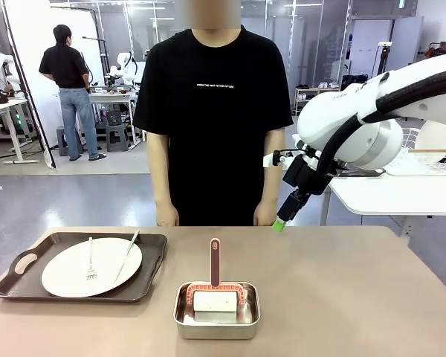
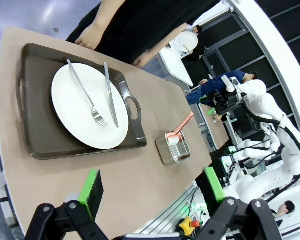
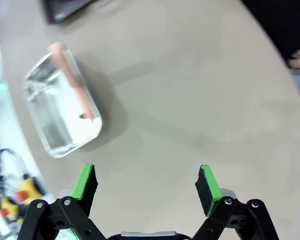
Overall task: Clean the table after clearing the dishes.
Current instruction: When the right (or left) Handle tray is removed, use the right hand (or left hand) to clean the right (or left) side of the table with the Lint Roller.
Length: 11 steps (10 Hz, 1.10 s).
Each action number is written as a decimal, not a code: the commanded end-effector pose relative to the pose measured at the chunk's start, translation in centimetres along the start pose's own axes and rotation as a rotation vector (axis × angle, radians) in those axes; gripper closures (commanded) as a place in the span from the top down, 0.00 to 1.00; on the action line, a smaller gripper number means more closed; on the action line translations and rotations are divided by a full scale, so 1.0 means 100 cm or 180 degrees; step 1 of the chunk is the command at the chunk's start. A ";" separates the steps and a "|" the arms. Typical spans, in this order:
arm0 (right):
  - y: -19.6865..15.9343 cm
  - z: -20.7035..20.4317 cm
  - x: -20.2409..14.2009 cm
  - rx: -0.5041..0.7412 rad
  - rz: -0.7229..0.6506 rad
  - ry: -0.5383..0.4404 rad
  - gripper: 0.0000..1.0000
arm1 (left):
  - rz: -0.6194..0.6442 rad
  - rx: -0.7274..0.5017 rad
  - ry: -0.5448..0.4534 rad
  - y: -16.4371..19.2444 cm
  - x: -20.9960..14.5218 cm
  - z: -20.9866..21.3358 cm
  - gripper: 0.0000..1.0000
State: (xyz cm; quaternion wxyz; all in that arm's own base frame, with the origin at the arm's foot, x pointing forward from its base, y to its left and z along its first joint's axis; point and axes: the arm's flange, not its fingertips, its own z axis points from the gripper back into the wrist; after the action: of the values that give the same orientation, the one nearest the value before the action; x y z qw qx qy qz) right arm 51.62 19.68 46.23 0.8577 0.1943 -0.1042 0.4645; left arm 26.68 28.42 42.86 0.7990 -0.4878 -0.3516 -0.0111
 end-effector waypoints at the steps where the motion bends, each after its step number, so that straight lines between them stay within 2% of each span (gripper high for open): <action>1: -0.026 0.048 -0.003 0.1009 -0.0724 -0.0048 1.00 | 0.0004 -0.0036 -0.0026 -0.001 -0.001 0.002 1.00; 2: -0.050 0.074 -0.018 0.1122 -0.0976 -0.0218 1.00 | 0.0004 -0.0036 -0.0026 -0.001 -0.001 0.002 1.00; 3: -0.070 0.085 -0.030 0.1105 -0.1210 -0.0193 1.00 | 0.0004 -0.0036 -0.0026 -0.001 -0.001 0.002 1.00; 4: -0.104 0.098 -0.056 0.1346 -0.1483 -0.0333 1.00 | 0.0004 -0.0036 -0.0026 -0.001 -0.001 0.002 1.00; 6: -0.163 0.131 -0.104 0.1488 -0.2071 -0.0808 1.00 | 0.0004 -0.0036 -0.0026 -0.001 -0.001 0.002 1.00; 8: -0.225 0.155 -0.166 0.1679 -0.2732 -0.1369 1.00 | 0.0004 -0.0036 -0.0026 -0.001 -0.001 0.002 1.00; 11: -0.275 0.179 -0.248 0.1787 -0.3207 -0.1904 1.00 | 0.0004 -0.0036 -0.0026 -0.001 -0.001 0.002 1.00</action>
State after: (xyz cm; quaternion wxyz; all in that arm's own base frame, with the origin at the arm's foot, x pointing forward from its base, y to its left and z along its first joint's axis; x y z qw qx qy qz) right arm 60.64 -20.00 46.12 0.8358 0.5389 -0.0984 -0.0374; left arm 26.70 28.40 42.84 0.7990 -0.4880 -0.3512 -0.0112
